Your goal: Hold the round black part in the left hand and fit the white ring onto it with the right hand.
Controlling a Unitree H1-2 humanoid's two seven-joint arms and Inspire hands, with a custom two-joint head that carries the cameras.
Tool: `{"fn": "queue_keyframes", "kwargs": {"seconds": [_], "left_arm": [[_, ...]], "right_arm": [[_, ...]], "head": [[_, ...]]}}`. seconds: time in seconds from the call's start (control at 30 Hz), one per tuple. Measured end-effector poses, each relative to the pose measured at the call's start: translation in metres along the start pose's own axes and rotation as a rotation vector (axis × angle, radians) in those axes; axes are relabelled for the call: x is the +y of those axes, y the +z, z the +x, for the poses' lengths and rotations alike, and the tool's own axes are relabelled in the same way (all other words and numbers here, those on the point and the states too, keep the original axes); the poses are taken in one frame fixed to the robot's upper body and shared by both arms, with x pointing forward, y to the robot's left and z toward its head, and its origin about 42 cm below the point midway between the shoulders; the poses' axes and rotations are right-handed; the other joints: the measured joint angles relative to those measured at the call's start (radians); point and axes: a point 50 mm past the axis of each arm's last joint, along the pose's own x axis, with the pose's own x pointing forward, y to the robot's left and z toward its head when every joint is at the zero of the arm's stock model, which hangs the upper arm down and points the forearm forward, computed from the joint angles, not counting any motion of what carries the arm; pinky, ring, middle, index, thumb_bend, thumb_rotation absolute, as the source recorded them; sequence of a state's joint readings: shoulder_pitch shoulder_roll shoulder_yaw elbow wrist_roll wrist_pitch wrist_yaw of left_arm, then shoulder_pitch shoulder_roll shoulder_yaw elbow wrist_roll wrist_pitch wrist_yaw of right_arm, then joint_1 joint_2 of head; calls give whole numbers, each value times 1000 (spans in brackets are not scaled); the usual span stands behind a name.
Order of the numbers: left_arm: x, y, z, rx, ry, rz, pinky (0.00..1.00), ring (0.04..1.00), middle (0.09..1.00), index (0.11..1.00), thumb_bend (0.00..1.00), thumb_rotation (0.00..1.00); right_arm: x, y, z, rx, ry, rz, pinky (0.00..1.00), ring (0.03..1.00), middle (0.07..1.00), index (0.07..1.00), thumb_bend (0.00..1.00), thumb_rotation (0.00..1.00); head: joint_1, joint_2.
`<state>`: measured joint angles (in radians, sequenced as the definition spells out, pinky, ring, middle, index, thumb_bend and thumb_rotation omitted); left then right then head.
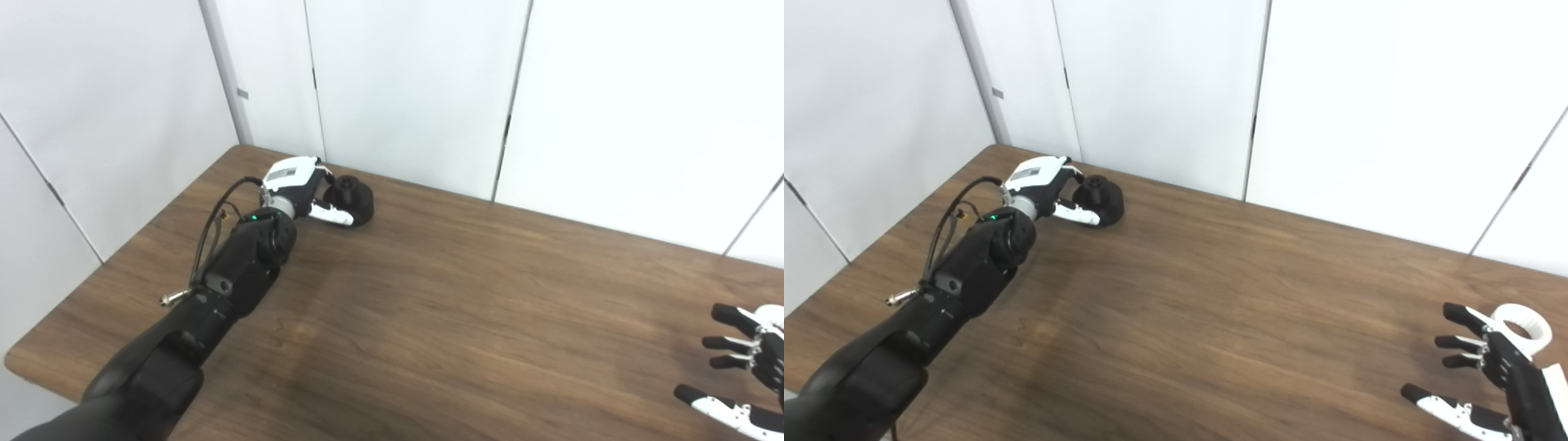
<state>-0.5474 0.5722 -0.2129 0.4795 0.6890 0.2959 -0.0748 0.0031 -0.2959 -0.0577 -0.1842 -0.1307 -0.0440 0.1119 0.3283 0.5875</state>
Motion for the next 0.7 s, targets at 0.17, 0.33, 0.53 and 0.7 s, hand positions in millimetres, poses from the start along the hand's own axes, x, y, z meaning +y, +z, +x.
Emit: {"fn": "queue_keyframes", "kwargs": {"seconds": [0.17, 0.33, 0.53, 0.7], "left_arm": [[-1, -1, 0, 4, 4, -9, 1000, 1000, 1000, 778, 1000, 530], [-3, -1, 1, 9, 14, -15, 1000, 1000, 1000, 773, 1000, 533], [-6, -4, 2, 13, 34, -19, 1000, 1000, 1000, 754, 1000, 507], [-14, -6, 4, 28, 41, -21, 1000, 1000, 1000, 748, 1000, 491]], "right_arm": [[0, 2, -1, -6, 1, 1, 566, 673, 817, 783, 691, 3], [0, 2, -4, -4, 3, 2, 556, 668, 813, 779, 690, 11], [0, 2, -6, -2, 7, 1, 552, 660, 808, 776, 688, 0], [-1, 3, -6, 1, 10, 4, 554, 655, 807, 773, 691, 0]], "head": [[-8, 5], [-9, 9], [-14, 15], [-12, 20]]}}
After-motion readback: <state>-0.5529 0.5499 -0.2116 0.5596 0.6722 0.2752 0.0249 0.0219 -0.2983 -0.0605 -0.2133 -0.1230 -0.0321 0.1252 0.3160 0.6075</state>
